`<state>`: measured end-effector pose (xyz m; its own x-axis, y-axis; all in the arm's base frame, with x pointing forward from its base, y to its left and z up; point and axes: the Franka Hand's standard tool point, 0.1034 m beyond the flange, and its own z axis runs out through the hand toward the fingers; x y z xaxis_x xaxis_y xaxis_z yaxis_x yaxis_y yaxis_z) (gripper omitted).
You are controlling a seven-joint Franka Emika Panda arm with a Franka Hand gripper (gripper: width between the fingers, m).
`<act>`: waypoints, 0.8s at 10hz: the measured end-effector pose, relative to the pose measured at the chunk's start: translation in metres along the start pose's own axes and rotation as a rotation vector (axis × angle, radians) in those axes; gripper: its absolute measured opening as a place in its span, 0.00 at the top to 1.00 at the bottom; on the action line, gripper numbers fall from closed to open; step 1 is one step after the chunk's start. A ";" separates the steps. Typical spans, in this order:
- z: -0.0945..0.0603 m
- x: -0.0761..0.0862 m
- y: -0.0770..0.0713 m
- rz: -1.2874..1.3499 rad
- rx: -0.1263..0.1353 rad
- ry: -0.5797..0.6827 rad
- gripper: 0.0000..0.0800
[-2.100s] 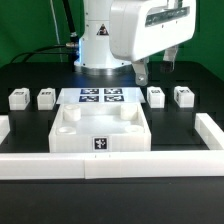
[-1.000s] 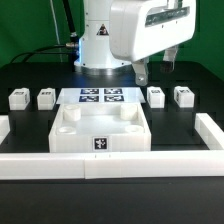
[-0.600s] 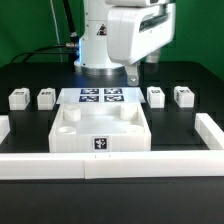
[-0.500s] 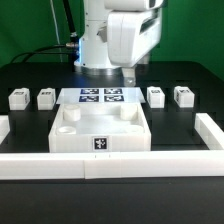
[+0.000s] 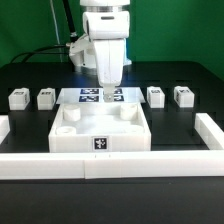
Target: Assemble square table
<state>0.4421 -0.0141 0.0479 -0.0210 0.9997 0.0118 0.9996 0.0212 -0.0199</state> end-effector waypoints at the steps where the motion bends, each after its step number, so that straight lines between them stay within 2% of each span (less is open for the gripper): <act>1: 0.001 -0.001 -0.001 0.002 0.002 0.000 0.19; 3: 0.003 -0.002 0.003 0.007 0.002 0.001 0.19; 4: 0.018 -0.010 0.000 0.018 0.017 0.005 0.19; 5: 0.030 -0.014 -0.003 0.031 0.012 0.011 0.19; 6: 0.040 -0.019 -0.006 0.044 0.020 0.015 0.19; 8: 0.041 -0.021 -0.006 0.050 0.021 0.016 0.19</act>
Offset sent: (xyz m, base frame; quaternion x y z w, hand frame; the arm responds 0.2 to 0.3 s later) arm 0.0053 -0.0274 -0.0420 0.0318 0.0086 0.0047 0.9994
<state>0.4355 -0.0345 0.0071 0.0299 0.9992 0.0260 0.9987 -0.0288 -0.0419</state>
